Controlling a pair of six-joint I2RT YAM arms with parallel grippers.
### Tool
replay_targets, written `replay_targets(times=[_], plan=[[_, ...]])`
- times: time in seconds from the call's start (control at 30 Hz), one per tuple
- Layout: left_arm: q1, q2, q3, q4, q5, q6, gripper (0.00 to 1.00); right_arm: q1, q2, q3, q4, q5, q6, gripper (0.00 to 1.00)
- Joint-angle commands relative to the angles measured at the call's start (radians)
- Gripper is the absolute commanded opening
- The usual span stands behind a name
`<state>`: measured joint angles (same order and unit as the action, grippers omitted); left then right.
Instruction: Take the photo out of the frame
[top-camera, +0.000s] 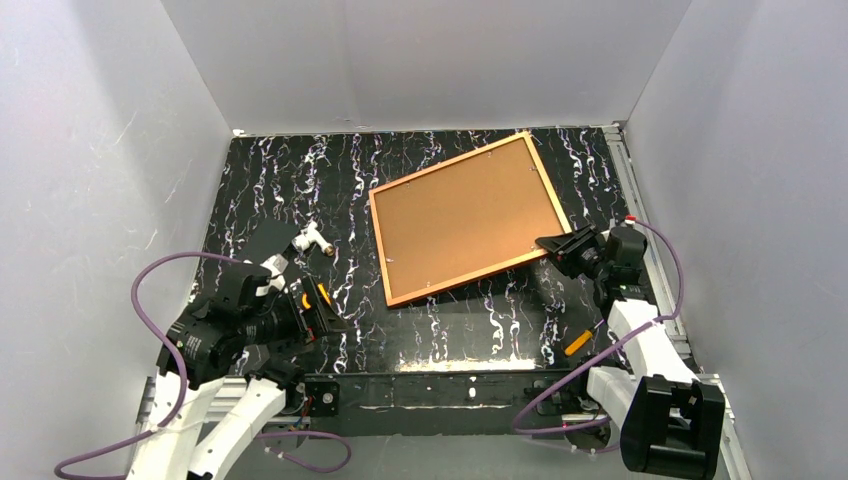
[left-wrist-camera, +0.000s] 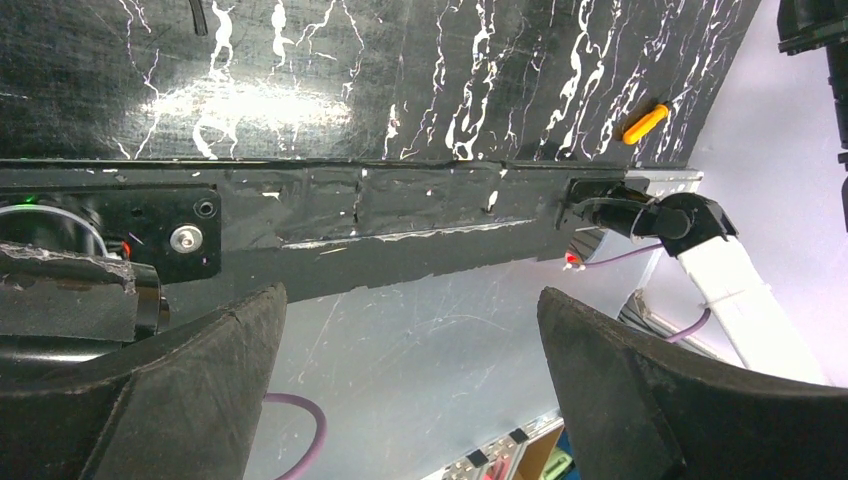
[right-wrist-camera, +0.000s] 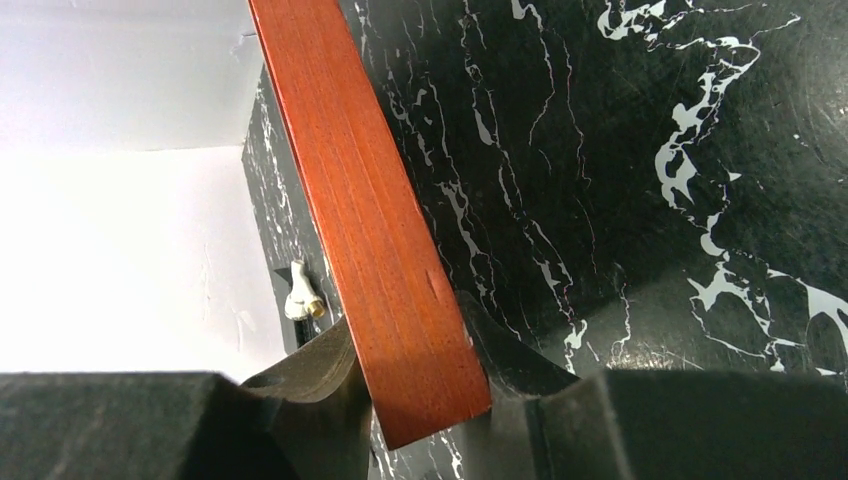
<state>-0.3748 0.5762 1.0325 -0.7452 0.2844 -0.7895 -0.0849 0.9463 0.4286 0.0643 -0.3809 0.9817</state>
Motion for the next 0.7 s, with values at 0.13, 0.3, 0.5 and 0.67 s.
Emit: replay_targets(times=[0.13,0.3,0.5,0.67], plan=[[0.003,0.007,-0.027,-0.037,0.040,-0.003,0.98,0.008,0.085,0.003,-0.043,0.216,-0.271,0.19],[0.003,0.033,-0.026,-0.009,0.055,0.001,0.98,0.007,0.135,0.026,-0.104,0.254,-0.289,0.35],[0.003,0.055,-0.031,0.020,0.064,0.004,0.98,0.007,0.202,0.057,-0.184,0.322,-0.278,0.44],[0.003,0.058,-0.047,0.037,0.070,0.007,0.98,0.008,0.208,0.116,-0.314,0.377,-0.263,0.68]])
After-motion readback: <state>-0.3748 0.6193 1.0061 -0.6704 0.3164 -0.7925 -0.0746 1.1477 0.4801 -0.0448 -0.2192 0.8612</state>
